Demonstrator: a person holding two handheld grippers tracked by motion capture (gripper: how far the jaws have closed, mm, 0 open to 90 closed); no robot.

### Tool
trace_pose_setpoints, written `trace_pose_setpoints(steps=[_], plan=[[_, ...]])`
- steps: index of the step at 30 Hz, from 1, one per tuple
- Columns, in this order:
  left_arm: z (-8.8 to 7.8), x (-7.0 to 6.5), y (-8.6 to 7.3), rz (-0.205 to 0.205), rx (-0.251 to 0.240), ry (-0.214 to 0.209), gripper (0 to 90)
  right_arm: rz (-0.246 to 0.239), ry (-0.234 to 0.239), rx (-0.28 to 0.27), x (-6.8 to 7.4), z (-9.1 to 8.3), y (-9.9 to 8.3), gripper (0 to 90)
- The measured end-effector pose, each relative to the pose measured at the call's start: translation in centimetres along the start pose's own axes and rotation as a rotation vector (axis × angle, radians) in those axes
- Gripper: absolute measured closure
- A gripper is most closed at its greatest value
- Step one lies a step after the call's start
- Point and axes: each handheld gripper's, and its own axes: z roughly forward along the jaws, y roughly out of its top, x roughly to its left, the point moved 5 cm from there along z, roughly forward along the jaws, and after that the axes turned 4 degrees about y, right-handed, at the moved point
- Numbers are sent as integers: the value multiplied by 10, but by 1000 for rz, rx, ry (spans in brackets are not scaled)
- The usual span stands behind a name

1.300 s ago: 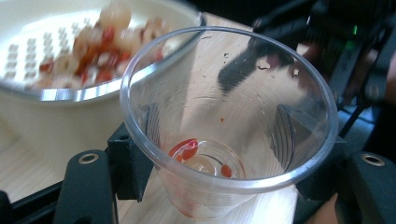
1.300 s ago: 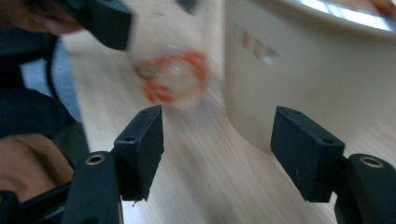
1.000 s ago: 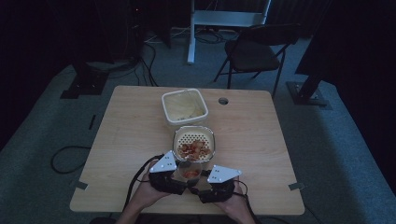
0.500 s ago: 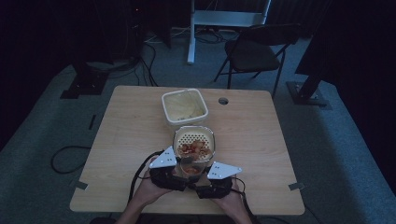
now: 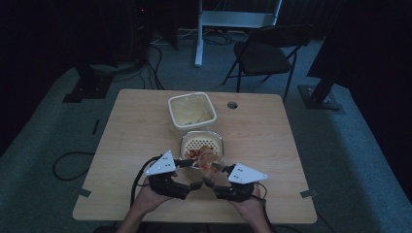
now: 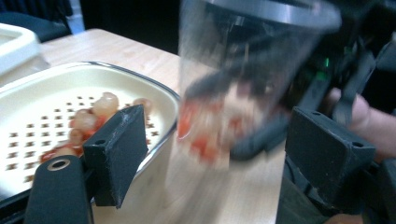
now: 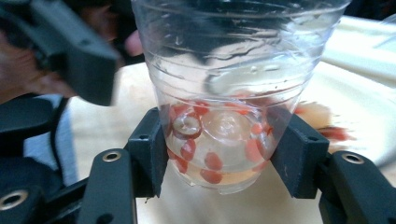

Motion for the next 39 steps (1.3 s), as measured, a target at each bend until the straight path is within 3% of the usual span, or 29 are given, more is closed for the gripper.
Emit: trace_pose_setpoints(steps=[4, 7, 10, 16, 25, 29, 31, 33, 35, 39], plan=[[-13, 14, -7, 13, -5, 145, 217, 9, -76, -11, -23, -18, 14, 420], [-23, 30, -16, -24, -4, 218, 217, 20, -129, -8, -41, -26, 22, 421], [-31, 40, -23, -67, -12, 246, 217, 41, -157, 15, -59, -30, 27, 421], [-37, 54, -38, -112, 8, 291, 217, 62, -206, -2, -81, -32, 33, 421], [-30, 79, -73, -144, 101, 384, 217, -5, -292, 31, -101, -33, 50, 421], [-25, 82, -89, -172, 116, 402, 218, 24, -295, 34, -111, -29, 50, 421], [-22, 81, -93, -151, 146, 408, 217, 25, -308, 49, -115, -26, 50, 421], [-21, 82, -95, -137, 156, 421, 218, 10, -329, 69, -119, -23, 50, 421], [-21, 85, -96, -152, 156, 428, 218, -8, -343, 88, -120, -22, 52, 421], [-19, 88, -99, -152, 179, 443, 218, -74, -379, 145, -124, -19, 56, 421]])
